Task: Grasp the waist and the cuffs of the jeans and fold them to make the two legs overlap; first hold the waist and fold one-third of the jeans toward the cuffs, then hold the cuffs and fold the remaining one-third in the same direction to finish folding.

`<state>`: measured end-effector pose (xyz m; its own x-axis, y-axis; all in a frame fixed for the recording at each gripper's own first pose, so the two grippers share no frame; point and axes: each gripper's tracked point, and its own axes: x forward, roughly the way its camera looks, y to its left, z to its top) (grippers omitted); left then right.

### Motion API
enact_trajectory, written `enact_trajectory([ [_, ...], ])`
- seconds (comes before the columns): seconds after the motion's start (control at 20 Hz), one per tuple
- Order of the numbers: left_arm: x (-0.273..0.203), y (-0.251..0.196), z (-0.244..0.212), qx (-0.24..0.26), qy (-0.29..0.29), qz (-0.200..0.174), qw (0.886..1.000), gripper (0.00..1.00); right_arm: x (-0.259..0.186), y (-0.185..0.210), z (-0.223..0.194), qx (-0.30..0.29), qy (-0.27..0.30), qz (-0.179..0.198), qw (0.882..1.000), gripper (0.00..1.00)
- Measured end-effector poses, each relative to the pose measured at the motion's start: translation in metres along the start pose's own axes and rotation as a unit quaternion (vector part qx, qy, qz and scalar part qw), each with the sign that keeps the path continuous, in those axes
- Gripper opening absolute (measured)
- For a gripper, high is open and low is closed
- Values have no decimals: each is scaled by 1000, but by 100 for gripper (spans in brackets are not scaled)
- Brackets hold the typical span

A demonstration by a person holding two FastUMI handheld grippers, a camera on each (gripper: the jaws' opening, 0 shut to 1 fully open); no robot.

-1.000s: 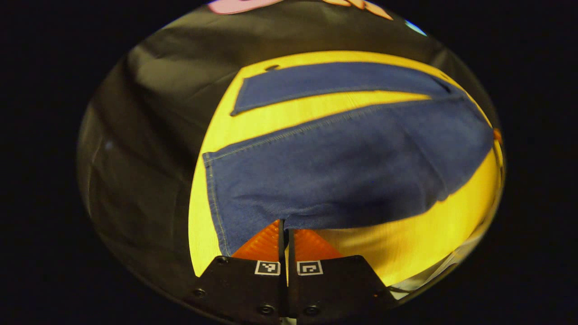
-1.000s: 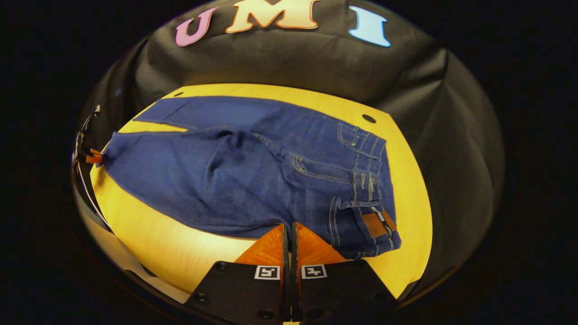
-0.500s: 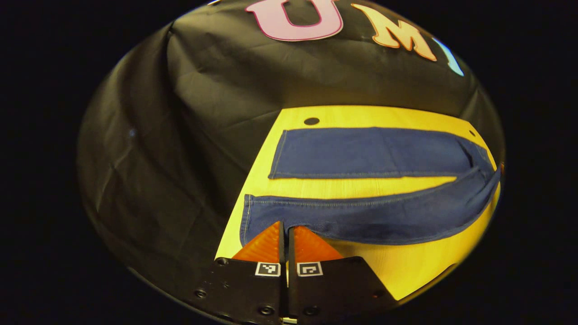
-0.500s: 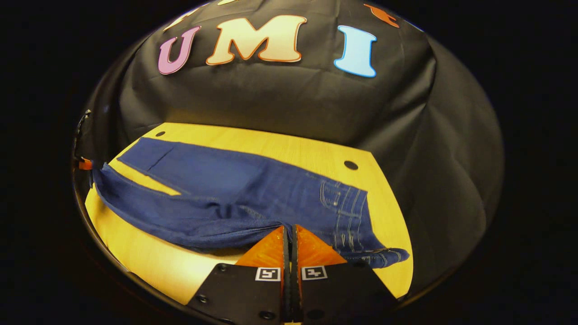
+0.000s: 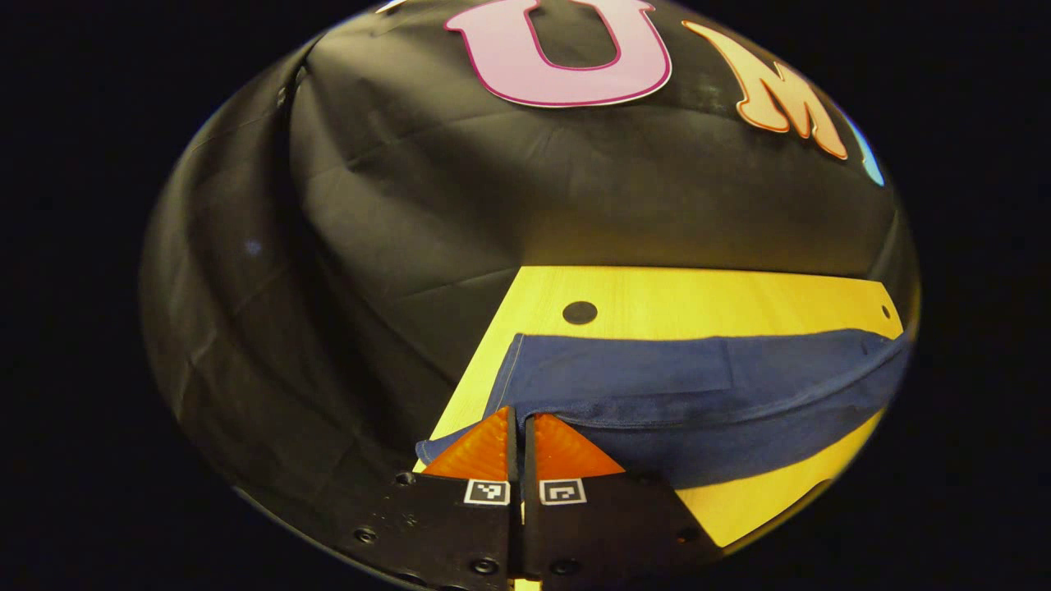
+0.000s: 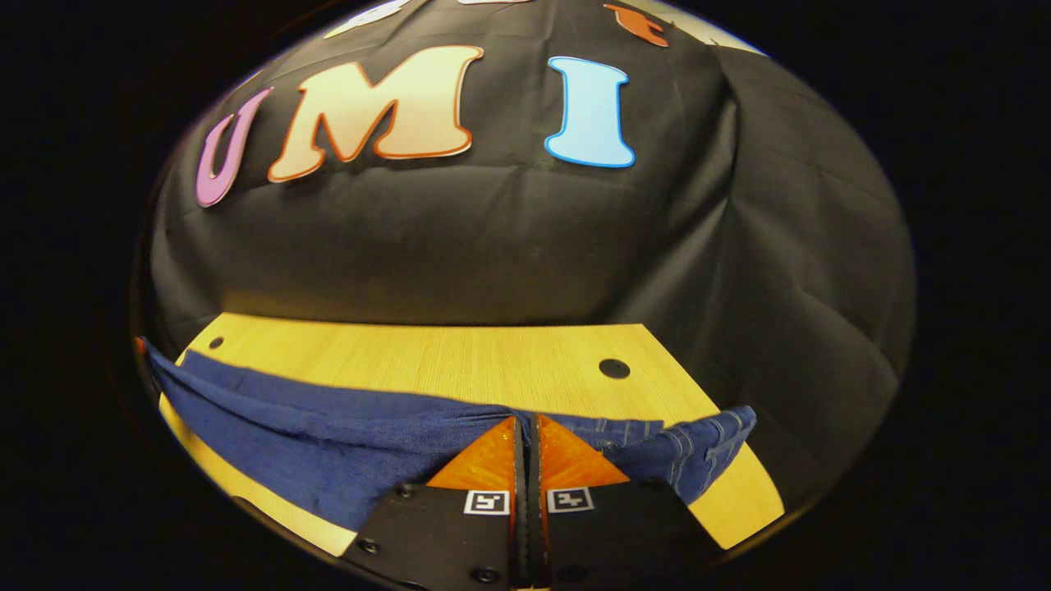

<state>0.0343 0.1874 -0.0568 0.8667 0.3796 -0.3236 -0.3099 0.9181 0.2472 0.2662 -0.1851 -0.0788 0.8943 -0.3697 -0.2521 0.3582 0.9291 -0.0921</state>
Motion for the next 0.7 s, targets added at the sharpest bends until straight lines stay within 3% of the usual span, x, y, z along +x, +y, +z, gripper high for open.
enact_trajectory([
  [0.25,-3,-1,-7,34,-12,21,999,0,66,7,-35,63,23,-9,998,2],
  [0.5,-8,-2,5,53,-24,47,997,0,97,10,-64,73,42,-1,996,1],
  [0.55,-9,-1,5,56,-25,51,997,0,98,10,-70,80,50,4,996,7],
  [0.65,-10,0,2,58,-21,56,997,4,100,8,-71,95,60,10,994,9],
  [0.7,-20,-2,2,51,-20,49,997,20,100,9,-70,107,60,20,992,38],
])
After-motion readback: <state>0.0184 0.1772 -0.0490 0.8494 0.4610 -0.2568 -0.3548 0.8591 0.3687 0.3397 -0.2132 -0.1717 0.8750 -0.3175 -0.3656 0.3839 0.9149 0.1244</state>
